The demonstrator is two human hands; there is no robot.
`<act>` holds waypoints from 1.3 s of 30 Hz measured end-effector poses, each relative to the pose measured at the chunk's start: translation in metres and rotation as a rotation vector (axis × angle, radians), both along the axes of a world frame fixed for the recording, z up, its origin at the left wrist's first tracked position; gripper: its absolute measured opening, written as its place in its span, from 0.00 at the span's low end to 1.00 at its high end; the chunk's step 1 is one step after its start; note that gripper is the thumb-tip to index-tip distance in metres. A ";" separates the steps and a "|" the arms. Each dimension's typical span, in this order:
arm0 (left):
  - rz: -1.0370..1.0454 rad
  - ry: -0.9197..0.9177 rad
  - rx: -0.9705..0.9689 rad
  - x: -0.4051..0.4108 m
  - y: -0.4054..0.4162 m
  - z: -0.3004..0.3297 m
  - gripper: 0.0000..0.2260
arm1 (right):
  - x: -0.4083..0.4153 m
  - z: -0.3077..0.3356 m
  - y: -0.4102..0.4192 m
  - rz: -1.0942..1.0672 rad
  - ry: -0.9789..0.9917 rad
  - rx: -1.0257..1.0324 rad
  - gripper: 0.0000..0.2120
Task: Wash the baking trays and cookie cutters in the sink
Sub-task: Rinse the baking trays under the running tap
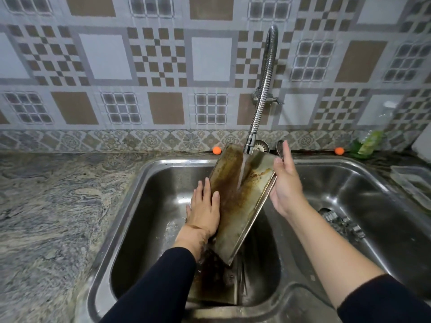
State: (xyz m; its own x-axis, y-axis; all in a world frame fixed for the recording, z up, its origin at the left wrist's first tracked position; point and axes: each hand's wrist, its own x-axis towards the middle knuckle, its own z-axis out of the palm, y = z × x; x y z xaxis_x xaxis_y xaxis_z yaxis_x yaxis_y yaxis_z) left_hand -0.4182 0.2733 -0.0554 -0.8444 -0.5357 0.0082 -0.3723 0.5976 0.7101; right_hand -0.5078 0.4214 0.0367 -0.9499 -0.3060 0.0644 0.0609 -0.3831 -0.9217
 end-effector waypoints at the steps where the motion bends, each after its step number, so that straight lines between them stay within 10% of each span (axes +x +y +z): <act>1: -0.005 0.000 -0.024 0.004 0.002 -0.002 0.25 | -0.003 0.003 0.001 -0.017 -0.007 -0.013 0.24; 16: -0.454 0.236 -0.650 0.013 0.058 0.060 0.41 | -0.015 0.045 0.017 -0.259 -0.022 -0.026 0.27; 29: -0.483 0.649 -0.018 -0.019 0.157 0.095 0.27 | -0.036 0.005 0.141 -0.386 0.061 0.658 0.30; 33: -0.523 0.376 -0.106 -0.023 0.180 0.072 0.26 | -0.054 -0.026 0.183 -0.384 0.078 0.754 0.32; 39: -0.371 -0.510 -0.483 -0.039 0.177 0.014 0.35 | -0.084 -0.104 0.242 -0.213 -0.035 1.156 0.37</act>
